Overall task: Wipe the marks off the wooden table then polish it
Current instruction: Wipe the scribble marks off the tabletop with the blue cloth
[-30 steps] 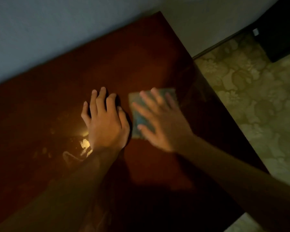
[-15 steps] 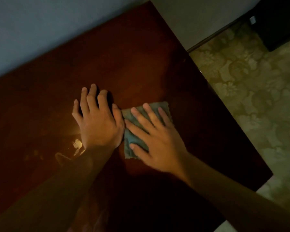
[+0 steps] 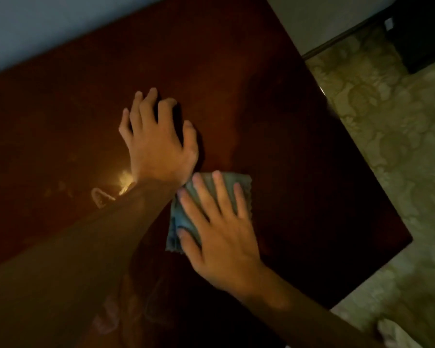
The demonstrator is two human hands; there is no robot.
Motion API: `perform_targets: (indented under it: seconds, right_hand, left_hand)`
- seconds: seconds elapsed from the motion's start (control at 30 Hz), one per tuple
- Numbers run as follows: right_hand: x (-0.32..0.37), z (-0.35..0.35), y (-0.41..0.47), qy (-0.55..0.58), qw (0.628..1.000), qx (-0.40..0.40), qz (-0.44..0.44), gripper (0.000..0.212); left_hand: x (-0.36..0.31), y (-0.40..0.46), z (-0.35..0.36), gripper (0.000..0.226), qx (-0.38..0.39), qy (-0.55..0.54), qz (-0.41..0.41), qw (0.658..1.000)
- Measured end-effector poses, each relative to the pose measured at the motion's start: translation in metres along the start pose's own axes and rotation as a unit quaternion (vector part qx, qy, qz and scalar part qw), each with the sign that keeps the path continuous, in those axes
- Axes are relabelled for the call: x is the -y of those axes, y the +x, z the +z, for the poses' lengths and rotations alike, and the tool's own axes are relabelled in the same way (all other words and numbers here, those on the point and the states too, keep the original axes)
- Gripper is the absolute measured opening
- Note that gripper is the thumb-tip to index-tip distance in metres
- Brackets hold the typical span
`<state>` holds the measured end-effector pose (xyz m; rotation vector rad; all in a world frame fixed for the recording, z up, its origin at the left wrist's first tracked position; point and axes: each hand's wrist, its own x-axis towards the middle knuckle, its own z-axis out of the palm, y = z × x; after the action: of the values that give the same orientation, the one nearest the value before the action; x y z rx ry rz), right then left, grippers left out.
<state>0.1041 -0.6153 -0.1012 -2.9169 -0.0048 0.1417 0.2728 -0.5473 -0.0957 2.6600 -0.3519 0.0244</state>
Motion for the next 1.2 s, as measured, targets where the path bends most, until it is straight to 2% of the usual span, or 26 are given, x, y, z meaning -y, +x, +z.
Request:
perform_targets:
  seconds: [0.1,0.13,0.17,0.3,0.4,0.47,0.53,0.63,0.7,0.83,0.87,0.93,1.0,1.1,1.2]
  right_hand:
    - [-0.018,-0.002,0.000,-0.009,0.996,0.021,-0.083,0.064]
    - [-0.038,-0.009,0.008,-0.025,0.996,0.024,-0.082,0.064]
    - [-0.062,-0.016,0.019,-0.036,0.998,0.018,-0.051,0.065]
    - [-0.150,-0.049,0.046,-0.034,0.985,-0.006,0.170,0.067]
    - [-0.111,-0.035,0.024,-0.039,0.972,-0.028,0.228,0.066]
    - [-0.048,-0.013,-0.017,-0.042,0.984,-0.038,0.168,0.064]
    - [0.005,0.007,-0.065,-0.014,0.997,-0.011,0.073,0.056]
    - [-0.003,0.010,-0.092,0.000,1.000,0.021,0.008,0.051]
    - [-0.052,-0.002,-0.079,-0.016,0.998,0.016,0.060,0.064]
    - [-0.174,-0.044,-0.052,-0.002,0.965,0.003,0.261,0.073]
    - [-0.183,-0.047,-0.050,0.008,0.955,-0.007,0.296,0.071]
    - [-0.160,-0.035,-0.054,-0.010,0.939,-0.036,0.341,0.067]
    - [-0.098,-0.012,-0.069,-0.034,0.949,-0.055,0.308,0.063]
    - [-0.002,0.017,-0.110,-0.021,0.984,-0.025,0.175,0.063]
    - [-0.007,0.017,-0.118,-0.018,0.993,-0.004,0.119,0.068]
  left_hand:
    - [0.002,-0.001,-0.004,0.046,0.010,-0.044,0.009,0.999]
    - [0.002,-0.001,-0.005,0.046,0.017,-0.054,0.012,0.998]
    - [0.003,-0.001,-0.007,0.045,0.023,-0.061,0.015,0.998]
    - [0.008,0.002,-0.015,0.042,0.051,-0.097,0.029,0.994]
    - [0.009,-0.014,-0.022,0.037,0.063,-0.101,0.058,0.991]
    - [0.001,-0.039,-0.023,0.034,0.063,-0.091,0.094,0.989]
    - [-0.008,-0.068,-0.022,0.033,0.070,-0.097,0.118,0.986]
    - [-0.017,-0.109,-0.015,0.036,0.090,-0.087,0.154,0.980]
    - [-0.020,-0.135,-0.010,0.039,0.107,-0.073,0.171,0.977]
    - [-0.020,-0.165,0.000,0.043,0.120,-0.020,0.208,0.970]
    - [-0.020,-0.165,0.002,0.043,0.115,-0.019,0.207,0.971]
    - [-0.019,-0.163,0.004,0.043,0.111,-0.027,0.198,0.974]
    - [-0.020,-0.161,0.002,0.044,0.113,-0.030,0.194,0.974]
    - [-0.022,-0.160,-0.002,0.047,0.132,-0.023,0.195,0.972]
    - [-0.021,-0.160,-0.003,0.048,0.142,-0.021,0.197,0.970]
